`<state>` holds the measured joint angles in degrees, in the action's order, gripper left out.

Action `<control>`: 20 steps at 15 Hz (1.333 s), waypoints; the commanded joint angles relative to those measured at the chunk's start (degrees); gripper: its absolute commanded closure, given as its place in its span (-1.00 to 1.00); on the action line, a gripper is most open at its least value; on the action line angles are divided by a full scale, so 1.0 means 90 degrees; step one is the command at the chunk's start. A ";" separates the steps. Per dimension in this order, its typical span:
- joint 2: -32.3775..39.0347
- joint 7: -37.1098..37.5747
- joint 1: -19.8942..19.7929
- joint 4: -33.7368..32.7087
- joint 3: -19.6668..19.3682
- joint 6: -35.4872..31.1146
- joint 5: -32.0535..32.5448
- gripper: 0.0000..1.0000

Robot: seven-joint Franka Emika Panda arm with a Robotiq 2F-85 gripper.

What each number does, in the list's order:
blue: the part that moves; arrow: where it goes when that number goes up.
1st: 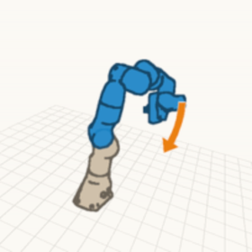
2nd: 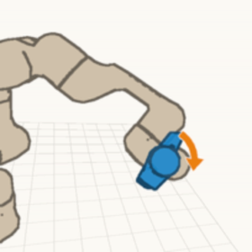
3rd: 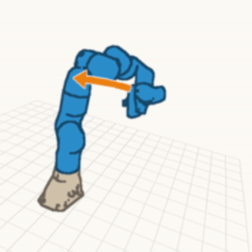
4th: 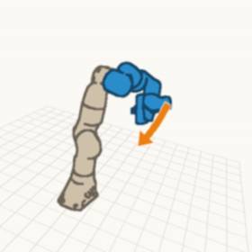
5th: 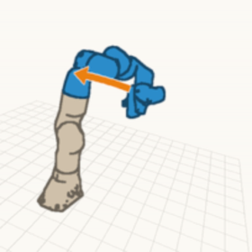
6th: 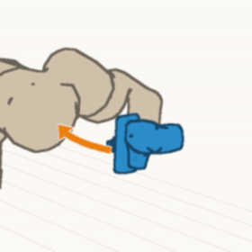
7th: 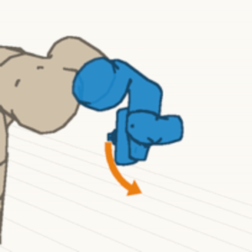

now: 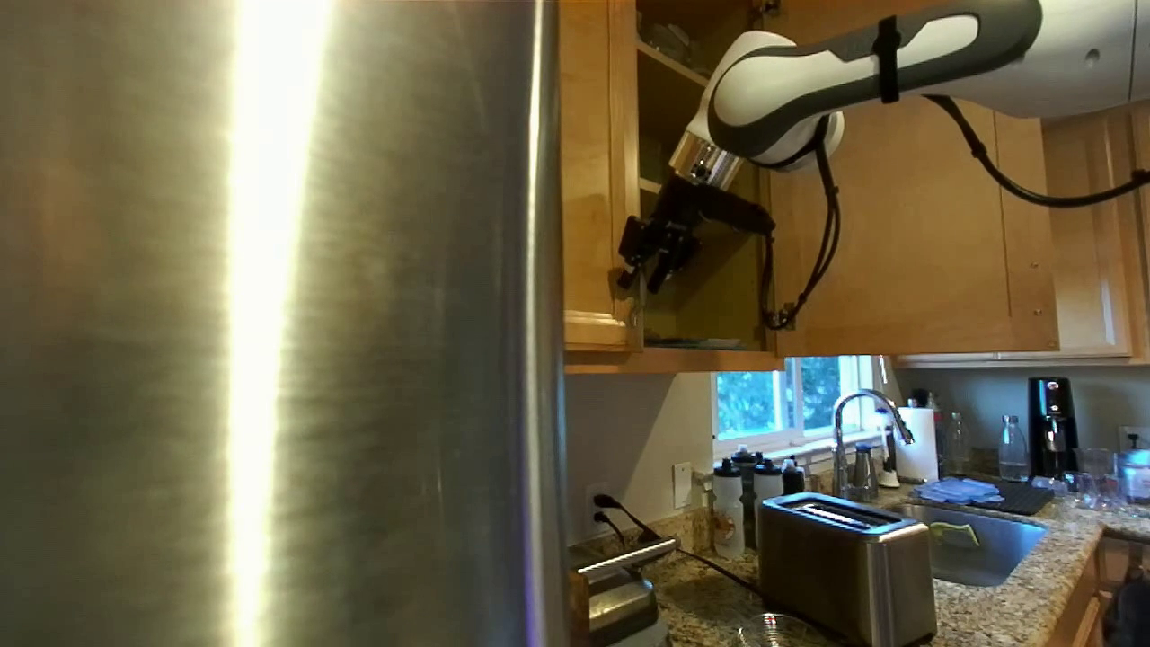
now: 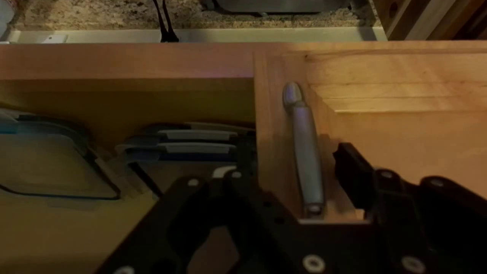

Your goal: Open the doors of the kitchen cabinet

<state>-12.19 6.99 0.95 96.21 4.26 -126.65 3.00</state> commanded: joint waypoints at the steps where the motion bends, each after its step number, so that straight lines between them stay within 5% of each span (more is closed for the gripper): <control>1: 0.0009 -0.0088 0.0017 0.0060 -0.0002 -0.0252 0.0143 0.42; 4: -0.0092 -0.0081 0.0018 0.0093 0.0019 -0.0193 0.0205 0.76; 9: -0.0265 -0.0157 0.0036 0.0272 0.0008 -0.0215 0.0187 0.90; 20: -0.1480 -0.1764 0.0238 0.0986 -0.0237 0.1433 -0.0311 0.81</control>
<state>-17.25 -0.99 1.59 98.46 4.19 -119.99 0.74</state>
